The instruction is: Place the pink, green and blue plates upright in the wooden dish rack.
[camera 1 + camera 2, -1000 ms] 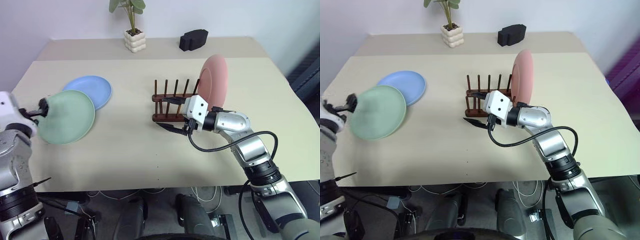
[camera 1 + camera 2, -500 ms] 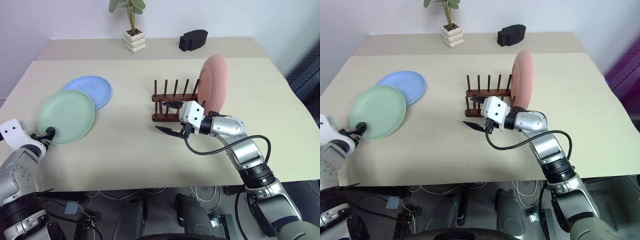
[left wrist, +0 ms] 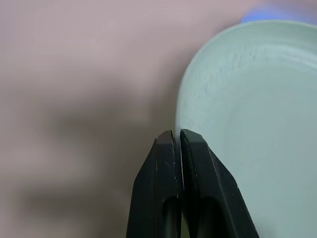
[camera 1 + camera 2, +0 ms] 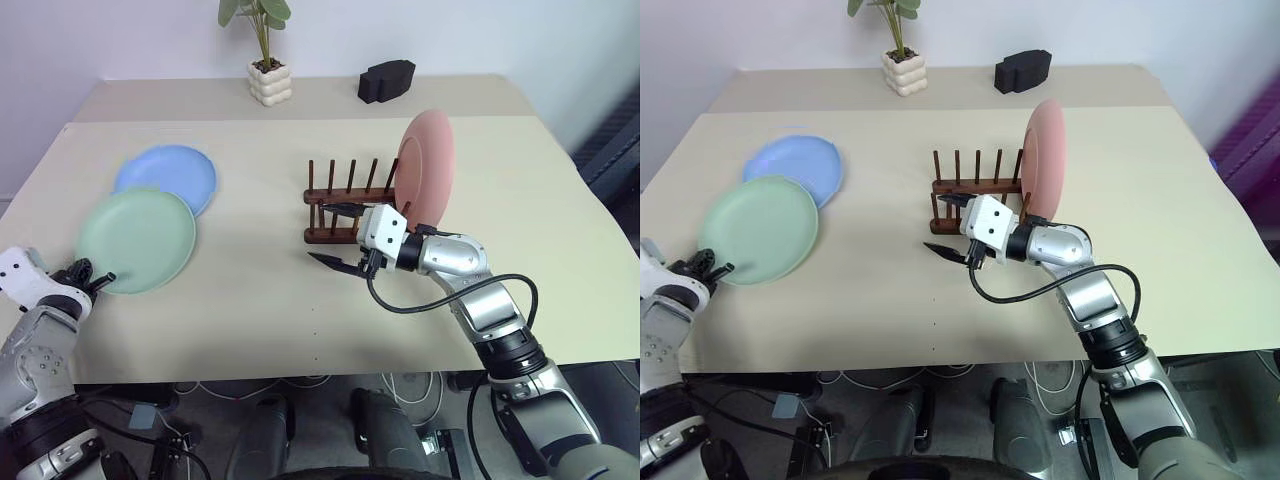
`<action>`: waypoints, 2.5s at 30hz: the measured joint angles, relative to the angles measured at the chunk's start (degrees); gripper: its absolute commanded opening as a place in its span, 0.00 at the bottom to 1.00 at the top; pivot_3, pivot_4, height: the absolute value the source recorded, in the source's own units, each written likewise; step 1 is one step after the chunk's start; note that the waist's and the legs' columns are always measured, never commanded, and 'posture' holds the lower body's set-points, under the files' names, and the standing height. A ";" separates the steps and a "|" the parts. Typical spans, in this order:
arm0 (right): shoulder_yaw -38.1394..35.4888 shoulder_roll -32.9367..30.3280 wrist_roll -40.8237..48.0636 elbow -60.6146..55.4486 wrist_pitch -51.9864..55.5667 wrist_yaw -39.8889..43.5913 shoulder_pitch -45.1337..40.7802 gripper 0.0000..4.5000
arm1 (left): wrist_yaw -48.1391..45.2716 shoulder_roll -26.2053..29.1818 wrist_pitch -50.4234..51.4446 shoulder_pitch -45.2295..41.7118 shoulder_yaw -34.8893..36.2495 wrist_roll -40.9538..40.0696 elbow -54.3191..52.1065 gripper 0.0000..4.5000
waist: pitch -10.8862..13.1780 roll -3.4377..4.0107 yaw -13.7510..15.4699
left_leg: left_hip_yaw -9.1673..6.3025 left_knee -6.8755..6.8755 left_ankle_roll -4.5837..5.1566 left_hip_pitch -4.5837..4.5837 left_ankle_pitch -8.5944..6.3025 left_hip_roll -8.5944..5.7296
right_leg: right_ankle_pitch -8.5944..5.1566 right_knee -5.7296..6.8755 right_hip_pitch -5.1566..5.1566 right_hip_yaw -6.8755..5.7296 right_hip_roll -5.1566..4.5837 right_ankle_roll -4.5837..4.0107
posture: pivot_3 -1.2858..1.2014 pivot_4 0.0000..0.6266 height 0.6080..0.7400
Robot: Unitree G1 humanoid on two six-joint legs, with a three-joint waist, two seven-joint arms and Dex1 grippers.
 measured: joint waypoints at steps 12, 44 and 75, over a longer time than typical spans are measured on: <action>1.97 -0.97 -13.04 3.59 -7.62 -5.48 -6.11 0.88 | 2.01 1.75 -7.18 -10.15 -11.65 2.14 -13.86 0.01 | 0.00 -0.15 -0.01 | 0.02 -0.02 -0.06 -0.04 0.04 -0.15 | 0.08 -0.03 0.01 -0.02 0.03 0.08 | 0.52 0.24 0.97; 10.00 6.66 -34.49 12.04 -16.50 -22.07 -13.61 0.13 | 2.31 -1.02 -3.19 -19.62 -30.20 7.21 -24.51 0.00 | 0.02 -0.15 -0.28 | 0.01 -0.03 -0.08 -0.06 0.06 -0.15 | 0.12 0.02 -0.05 -0.01 0.12 0.16 | 0.52 0.24 0.97; 3.21 10.22 -21.73 9.26 -18.18 -23.55 -13.93 0.00 | 3.75 3.67 -8.69 -19.26 -8.37 -6.80 -16.83 0.99 | 0.04 -0.17 -0.20 | -0.06 -0.03 -0.10 -0.03 0.08 -0.13 | 0.12 0.02 0.00 -0.01 0.15 0.15 | 0.52 0.24 0.97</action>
